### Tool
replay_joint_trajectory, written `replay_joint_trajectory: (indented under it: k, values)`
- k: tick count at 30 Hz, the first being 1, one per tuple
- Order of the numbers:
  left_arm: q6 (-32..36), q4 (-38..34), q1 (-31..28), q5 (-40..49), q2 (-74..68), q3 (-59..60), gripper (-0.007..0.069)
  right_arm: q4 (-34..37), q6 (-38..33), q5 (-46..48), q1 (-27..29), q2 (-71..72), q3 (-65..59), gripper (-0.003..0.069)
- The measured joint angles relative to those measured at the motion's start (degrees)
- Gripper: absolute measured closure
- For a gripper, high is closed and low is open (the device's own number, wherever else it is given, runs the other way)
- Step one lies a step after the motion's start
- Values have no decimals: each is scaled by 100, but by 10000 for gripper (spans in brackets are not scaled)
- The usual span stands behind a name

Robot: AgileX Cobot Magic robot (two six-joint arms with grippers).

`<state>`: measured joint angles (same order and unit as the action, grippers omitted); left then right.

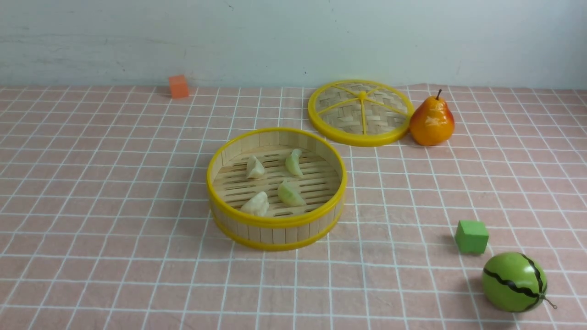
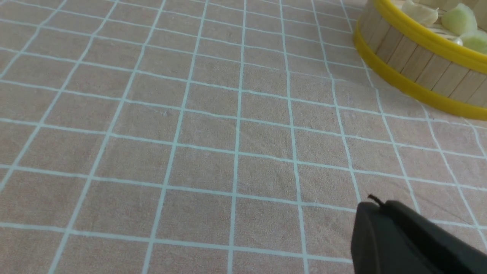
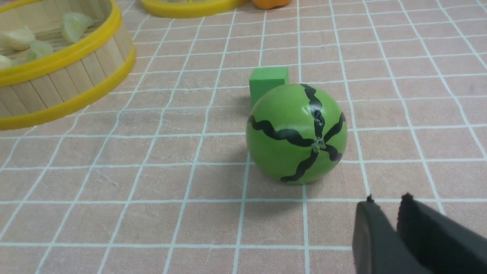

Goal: Put the dumplings into the steamer on the table with the pink tablecloth.

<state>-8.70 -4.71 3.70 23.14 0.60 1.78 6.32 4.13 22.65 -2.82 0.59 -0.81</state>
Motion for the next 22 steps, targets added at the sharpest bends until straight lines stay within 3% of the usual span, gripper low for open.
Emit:
replay_joint_trajectory:
  k: [22]
  values:
    - [0,0,0,0,0,0,637,0,0,0,0,0,0,536]
